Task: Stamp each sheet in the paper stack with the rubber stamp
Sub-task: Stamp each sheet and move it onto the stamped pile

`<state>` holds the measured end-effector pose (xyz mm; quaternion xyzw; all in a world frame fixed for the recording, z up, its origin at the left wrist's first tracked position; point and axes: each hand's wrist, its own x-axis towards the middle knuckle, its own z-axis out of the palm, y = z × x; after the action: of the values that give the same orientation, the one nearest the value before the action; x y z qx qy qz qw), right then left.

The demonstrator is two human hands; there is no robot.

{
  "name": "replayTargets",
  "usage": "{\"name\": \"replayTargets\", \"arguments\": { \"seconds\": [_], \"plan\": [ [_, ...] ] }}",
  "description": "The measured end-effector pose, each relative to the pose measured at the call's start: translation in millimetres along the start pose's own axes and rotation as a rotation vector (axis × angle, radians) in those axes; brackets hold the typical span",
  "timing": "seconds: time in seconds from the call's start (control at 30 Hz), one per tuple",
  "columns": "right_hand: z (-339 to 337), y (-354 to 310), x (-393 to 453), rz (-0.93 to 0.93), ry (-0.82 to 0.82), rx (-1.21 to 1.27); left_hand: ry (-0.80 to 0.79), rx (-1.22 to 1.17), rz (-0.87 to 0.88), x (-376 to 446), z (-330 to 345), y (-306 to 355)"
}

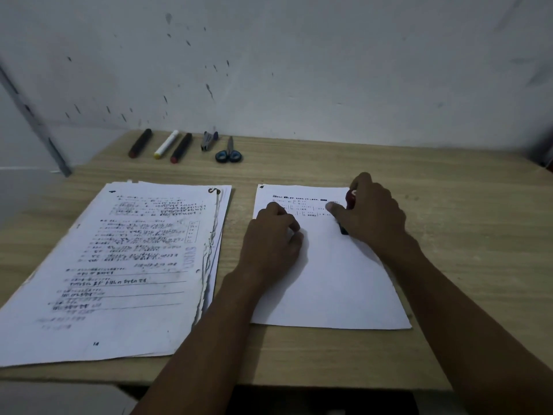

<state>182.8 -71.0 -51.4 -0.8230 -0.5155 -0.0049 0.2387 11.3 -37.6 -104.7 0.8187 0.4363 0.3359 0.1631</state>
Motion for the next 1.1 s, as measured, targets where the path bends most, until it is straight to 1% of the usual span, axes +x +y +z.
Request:
{"name": "replayTargets", "arguments": {
  "seconds": [0.1, 0.23, 0.3, 0.43, 0.57, 0.77, 1.1],
  "plan": [
    [-4, -6, 7, 0.011, 0.031, -0.044, 0.004, 0.011, -0.005, 0, 1, -1],
    [-4, -12, 15, 0.048, -0.062, -0.177, 0.003, 0.023, 0.005, 0, 2, -2],
    [-2, -13, 15, 0.058, -0.084, -0.205, 0.004, 0.015, 0.001, 0, 2, -2],
    [4, -13, 10, 0.028, -0.017, -0.221, 0.007, 0.016, 0.004, 1, 1, -3],
    [8, -12, 9, -0.014, 0.002, -0.201, 0.000, 0.016, -0.005, 1, 2, -3],
    [7, -9, 14, -0.041, -0.011, -0.235, 0.000, 0.028, -0.007, 1, 2, -2],
    [5, -10, 15, -0.035, -0.048, -0.263, -0.005, 0.018, -0.015, 1, 3, -3]
  ]
}}
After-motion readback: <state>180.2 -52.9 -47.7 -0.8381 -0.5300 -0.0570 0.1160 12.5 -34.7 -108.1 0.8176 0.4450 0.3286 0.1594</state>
